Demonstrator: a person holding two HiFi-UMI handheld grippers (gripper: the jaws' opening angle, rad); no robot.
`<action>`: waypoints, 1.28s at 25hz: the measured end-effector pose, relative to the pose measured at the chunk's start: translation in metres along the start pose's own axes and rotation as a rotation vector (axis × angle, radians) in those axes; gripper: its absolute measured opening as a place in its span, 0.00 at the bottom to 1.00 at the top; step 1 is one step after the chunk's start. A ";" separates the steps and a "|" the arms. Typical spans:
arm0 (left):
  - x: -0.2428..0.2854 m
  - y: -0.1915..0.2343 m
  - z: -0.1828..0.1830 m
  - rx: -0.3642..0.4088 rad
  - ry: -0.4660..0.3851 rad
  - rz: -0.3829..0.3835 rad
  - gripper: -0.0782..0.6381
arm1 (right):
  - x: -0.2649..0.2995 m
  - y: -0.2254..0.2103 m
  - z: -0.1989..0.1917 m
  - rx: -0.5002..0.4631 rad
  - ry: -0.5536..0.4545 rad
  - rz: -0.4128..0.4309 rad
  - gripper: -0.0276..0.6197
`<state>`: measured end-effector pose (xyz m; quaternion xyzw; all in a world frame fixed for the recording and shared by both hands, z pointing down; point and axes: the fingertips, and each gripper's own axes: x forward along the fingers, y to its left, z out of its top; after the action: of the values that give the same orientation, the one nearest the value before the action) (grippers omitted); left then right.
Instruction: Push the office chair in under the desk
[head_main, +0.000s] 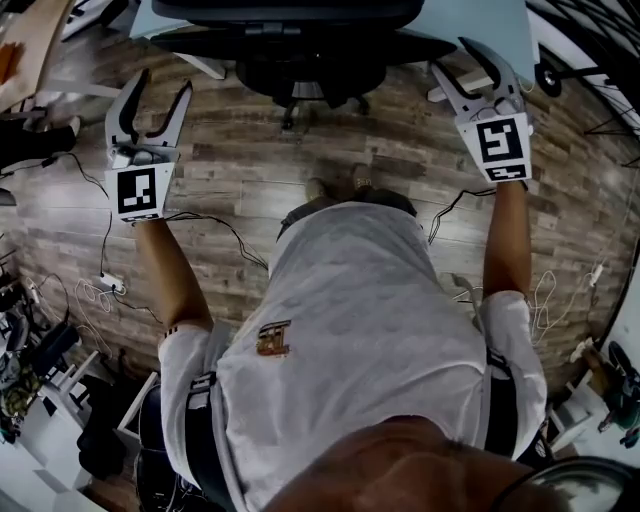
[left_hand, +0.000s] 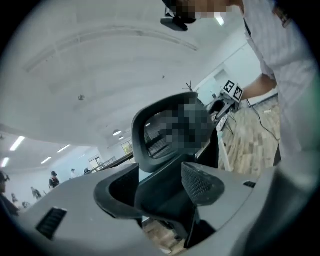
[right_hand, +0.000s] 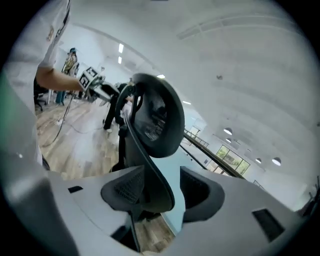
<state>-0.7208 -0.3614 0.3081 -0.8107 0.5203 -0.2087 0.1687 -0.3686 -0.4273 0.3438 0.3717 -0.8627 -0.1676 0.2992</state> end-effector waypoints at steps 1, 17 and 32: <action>-0.001 -0.008 0.010 -0.041 -0.034 -0.004 0.51 | -0.004 0.002 0.009 0.043 -0.045 0.006 0.40; 0.001 -0.111 0.165 -0.361 -0.442 -0.187 0.20 | -0.059 0.061 0.132 0.422 -0.620 0.278 0.14; 0.012 -0.168 0.176 -0.413 -0.431 -0.241 0.13 | -0.096 0.098 0.153 0.397 -0.819 0.376 0.09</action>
<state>-0.4954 -0.2951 0.2417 -0.9091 0.4042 0.0593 0.0811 -0.4671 -0.2803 0.2388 0.1631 -0.9768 -0.0756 -0.1162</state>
